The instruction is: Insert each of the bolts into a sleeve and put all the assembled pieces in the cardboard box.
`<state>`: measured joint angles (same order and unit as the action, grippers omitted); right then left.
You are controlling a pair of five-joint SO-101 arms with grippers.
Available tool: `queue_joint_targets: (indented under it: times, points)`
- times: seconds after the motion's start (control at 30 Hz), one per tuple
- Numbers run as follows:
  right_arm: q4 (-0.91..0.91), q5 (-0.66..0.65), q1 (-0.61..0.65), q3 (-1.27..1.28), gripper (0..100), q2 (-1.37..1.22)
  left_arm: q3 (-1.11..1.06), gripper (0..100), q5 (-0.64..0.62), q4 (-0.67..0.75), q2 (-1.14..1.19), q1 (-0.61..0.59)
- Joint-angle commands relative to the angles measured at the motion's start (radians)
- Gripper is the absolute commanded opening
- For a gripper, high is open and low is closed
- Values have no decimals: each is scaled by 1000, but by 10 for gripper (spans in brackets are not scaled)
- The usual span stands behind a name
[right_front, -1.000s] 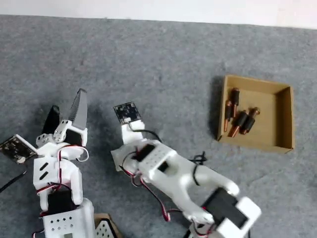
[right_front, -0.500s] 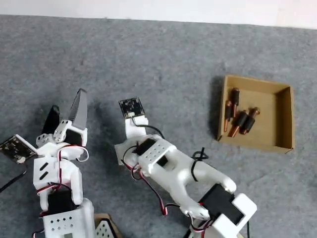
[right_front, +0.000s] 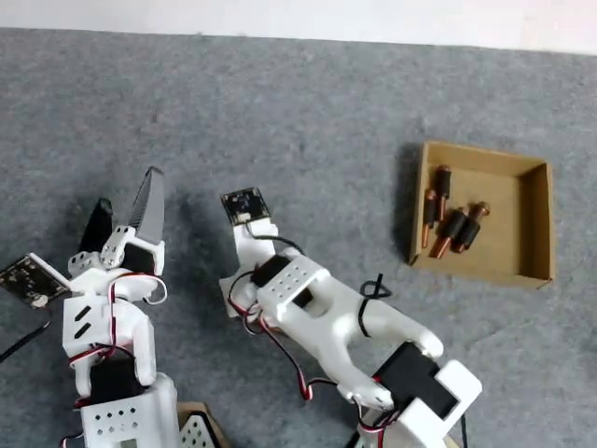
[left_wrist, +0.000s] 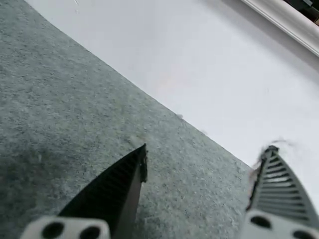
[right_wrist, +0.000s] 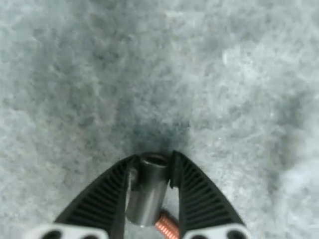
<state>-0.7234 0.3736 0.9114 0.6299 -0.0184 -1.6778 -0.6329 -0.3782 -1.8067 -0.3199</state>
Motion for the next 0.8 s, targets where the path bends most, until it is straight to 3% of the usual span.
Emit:
queue_joint_targets:
  times: [0.0, 0.13, 0.27, 0.43, 0.6, 0.77]
  points:
    - [-131, -44, -88, -61, 5, 87, -18, 333, -11, 21, -7, -12]
    - [-211, -63, -239, -124, 5, 111, -18, 333, -11, 21, -5, -12]
    - [-228, -161, -357, -188, 5, 59, -18, 333, -11, 21, -5, -12]
    - [-236, -169, -481, -285, 41, -35, -18, 333, -9, 21, -4, -12]
    - [-325, -169, -507, -364, 177, -99, -18, 333, -8, 21, -2, -12]
    - [-329, -167, -503, -367, 180, -137, -18, 333, -8, 21, -2, -12]
